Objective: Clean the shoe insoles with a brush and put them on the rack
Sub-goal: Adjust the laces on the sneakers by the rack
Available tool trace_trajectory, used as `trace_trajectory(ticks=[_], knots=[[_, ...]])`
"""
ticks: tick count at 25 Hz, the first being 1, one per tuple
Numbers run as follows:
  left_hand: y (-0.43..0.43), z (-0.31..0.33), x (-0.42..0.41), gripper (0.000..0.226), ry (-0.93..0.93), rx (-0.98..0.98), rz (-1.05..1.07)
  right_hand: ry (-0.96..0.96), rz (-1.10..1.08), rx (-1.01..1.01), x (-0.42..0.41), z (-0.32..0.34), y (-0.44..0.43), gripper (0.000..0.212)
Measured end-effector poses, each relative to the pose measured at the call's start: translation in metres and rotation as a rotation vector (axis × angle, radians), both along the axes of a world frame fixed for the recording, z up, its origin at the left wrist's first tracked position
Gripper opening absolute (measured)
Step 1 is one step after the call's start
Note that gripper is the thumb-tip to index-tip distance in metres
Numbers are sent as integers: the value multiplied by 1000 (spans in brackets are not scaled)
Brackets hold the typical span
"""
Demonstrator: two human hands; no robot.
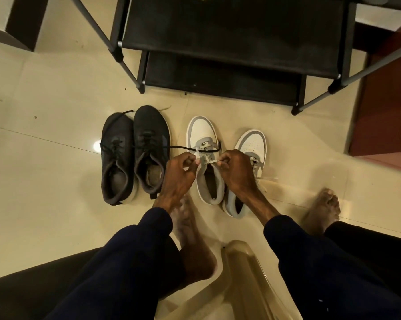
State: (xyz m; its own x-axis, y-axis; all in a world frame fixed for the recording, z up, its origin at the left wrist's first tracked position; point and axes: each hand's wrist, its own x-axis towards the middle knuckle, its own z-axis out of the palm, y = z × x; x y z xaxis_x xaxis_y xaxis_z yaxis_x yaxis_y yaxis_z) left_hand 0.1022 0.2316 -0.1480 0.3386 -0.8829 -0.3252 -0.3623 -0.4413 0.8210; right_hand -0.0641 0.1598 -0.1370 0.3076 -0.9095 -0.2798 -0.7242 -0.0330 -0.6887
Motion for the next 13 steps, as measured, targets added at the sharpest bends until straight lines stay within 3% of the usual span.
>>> trace_trajectory(ticks=[5, 9, 11, 13], knots=[[-12, 22, 21, 23, 107, -29, 169, 91, 129, 102, -13, 9, -19, 15], [-18, 22, 29, 35, -226, 135, 148, 82, 170, 93, -9, 16, -27, 11], [-15, 17, 26, 26, -397, 182, 19, 32, 223, 41, -4, 21, -32, 9], [-10, 12, 17, 28, -517, 90, -170, 2, 281, 24, -2, 23, -36, 7]])
